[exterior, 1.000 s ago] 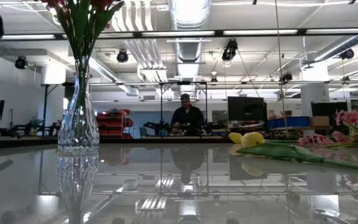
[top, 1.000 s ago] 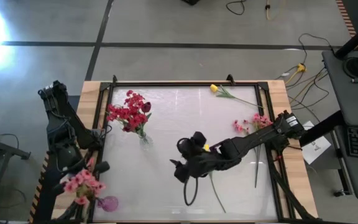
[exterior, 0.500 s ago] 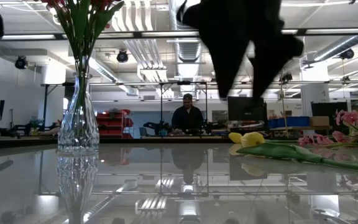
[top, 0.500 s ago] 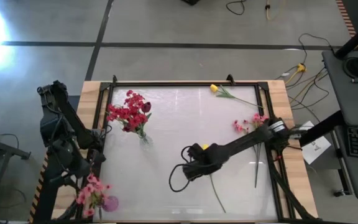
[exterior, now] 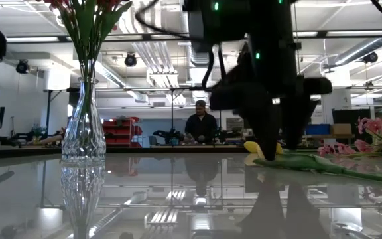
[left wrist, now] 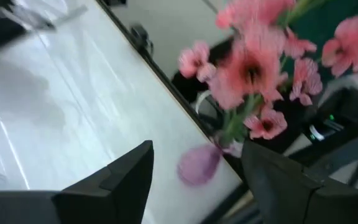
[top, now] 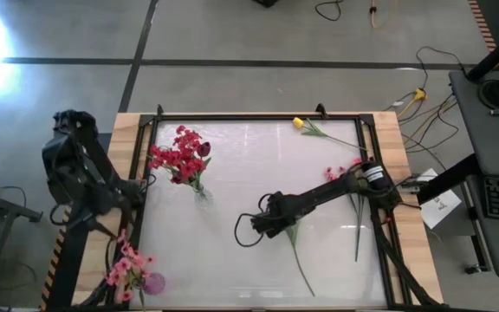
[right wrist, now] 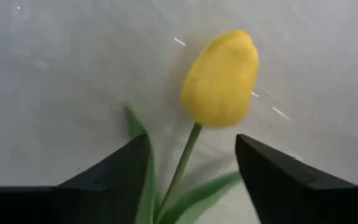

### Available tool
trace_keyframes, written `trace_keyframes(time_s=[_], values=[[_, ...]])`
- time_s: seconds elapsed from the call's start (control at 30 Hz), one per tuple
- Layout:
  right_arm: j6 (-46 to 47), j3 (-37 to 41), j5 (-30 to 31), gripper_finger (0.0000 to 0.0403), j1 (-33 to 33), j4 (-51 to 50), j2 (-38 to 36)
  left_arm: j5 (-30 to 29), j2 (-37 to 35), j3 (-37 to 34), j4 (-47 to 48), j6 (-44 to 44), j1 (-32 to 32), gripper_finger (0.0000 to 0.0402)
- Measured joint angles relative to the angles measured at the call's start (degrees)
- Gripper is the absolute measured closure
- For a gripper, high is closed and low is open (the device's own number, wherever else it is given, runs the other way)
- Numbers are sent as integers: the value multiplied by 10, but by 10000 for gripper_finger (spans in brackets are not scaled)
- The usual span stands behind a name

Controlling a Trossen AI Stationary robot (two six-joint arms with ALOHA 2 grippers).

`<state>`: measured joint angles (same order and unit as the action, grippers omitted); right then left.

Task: Sort flowers into vase by color
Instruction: Put the bottom yellow flower into the purple vase

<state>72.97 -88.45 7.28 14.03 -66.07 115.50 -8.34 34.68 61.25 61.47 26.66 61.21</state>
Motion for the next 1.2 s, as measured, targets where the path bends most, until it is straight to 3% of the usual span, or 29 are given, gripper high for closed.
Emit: trace_keyframes(time_s=[0.3, 0.43, 0.6, 0.77, 0.97, 1.2], values=[[4, 61, -30, 320, -12, 95, -7, -59, -84, -2, -4, -7, 0, 200], [10, 35, 17, 384, -5, 92, -21, -76, -85, -3, -28, -37, 0, 206], [-33, -41, 153, 389, 15, 128, -67, -108, -78, -3, -34, -74, 0, 208], [-177, -93, 252, 390, 48, 310, -71, -102, -79, -3, -31, -52, 0, 208], [-383, -107, 273, 390, 71, 603, -66, -74, -69, -3, -19, -11, 0, 208], [-610, -104, 272, 390, 75, 822, -65, -155, -43, -22, -73, -23, -1, 199]])
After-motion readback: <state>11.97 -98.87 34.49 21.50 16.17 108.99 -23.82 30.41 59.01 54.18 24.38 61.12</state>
